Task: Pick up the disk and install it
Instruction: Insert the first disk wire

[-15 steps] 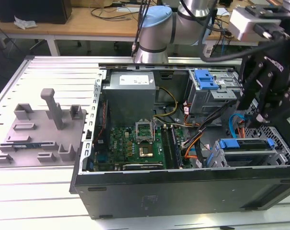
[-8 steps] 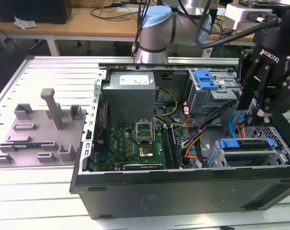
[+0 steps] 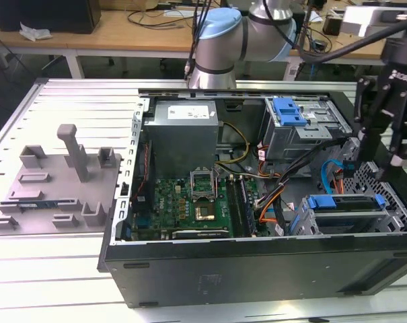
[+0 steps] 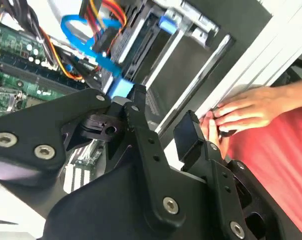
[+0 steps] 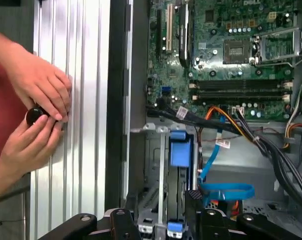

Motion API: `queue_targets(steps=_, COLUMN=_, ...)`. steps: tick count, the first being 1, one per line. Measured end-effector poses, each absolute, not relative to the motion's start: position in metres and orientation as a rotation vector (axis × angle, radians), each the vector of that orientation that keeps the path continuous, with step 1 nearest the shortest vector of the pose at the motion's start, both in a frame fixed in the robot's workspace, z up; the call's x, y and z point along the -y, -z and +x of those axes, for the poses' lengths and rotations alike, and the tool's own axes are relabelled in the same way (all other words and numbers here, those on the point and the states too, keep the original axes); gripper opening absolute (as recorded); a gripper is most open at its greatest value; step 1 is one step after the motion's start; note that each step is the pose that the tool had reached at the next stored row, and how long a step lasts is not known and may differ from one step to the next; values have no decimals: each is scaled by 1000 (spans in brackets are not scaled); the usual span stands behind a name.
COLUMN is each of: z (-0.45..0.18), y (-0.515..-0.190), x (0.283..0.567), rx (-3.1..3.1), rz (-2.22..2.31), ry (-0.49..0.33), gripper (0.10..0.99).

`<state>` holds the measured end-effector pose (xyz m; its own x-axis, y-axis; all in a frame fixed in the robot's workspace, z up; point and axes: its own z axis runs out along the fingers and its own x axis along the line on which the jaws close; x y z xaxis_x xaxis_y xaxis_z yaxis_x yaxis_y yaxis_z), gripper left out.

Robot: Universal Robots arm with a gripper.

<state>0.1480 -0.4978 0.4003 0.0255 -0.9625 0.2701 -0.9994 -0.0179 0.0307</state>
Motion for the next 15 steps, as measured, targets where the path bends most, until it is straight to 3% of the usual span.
queue_targets(steps=4, z=166, y=-399, x=494, rx=2028, rz=2079, ry=-240, gripper=502)
queue_targets(steps=12, z=167, y=-399, x=474, rx=1994, rz=2008, ry=-382, gripper=502)
queue_targets(steps=15, z=167, y=-399, x=473, rx=2021, rz=1991, ry=-396, gripper=502)
